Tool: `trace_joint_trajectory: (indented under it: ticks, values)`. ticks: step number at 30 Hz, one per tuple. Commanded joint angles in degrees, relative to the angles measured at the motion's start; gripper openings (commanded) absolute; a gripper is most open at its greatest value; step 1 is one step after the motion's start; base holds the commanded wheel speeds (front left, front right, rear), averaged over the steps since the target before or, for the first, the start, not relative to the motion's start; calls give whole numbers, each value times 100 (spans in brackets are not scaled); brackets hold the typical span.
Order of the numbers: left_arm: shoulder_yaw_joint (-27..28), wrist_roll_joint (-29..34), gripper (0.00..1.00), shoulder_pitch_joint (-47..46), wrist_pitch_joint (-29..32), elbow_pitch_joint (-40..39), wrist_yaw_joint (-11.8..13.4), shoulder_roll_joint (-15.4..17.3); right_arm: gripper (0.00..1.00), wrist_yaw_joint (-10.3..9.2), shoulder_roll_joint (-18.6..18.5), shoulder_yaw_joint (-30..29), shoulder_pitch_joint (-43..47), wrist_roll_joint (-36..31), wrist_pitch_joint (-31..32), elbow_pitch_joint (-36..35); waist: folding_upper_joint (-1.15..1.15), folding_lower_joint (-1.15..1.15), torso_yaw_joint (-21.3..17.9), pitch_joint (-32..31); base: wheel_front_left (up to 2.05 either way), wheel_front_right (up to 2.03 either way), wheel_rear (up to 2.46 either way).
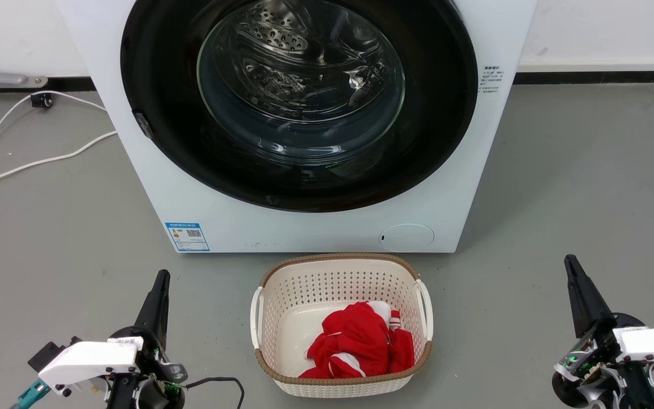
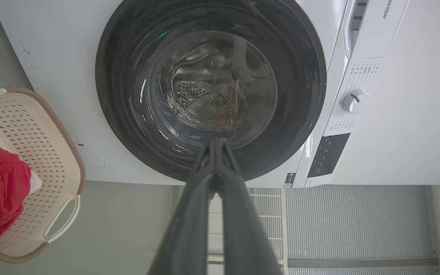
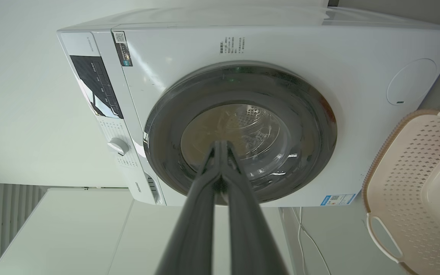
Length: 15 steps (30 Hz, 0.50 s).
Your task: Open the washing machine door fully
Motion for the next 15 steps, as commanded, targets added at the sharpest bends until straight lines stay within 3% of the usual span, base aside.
trace_joint_trajectory:
  ticks: [1,15]
  values:
    - [7,22,0,-51,12,7,-16,1,0,0,14,-11,-86,-39,12,9,0,0,0,0,0,0,0]
    - [25,40,0,-53,23,8,-16,-13,0,0,27,-25,-87,-44,21,10,0,0,0,0,0,0,0]
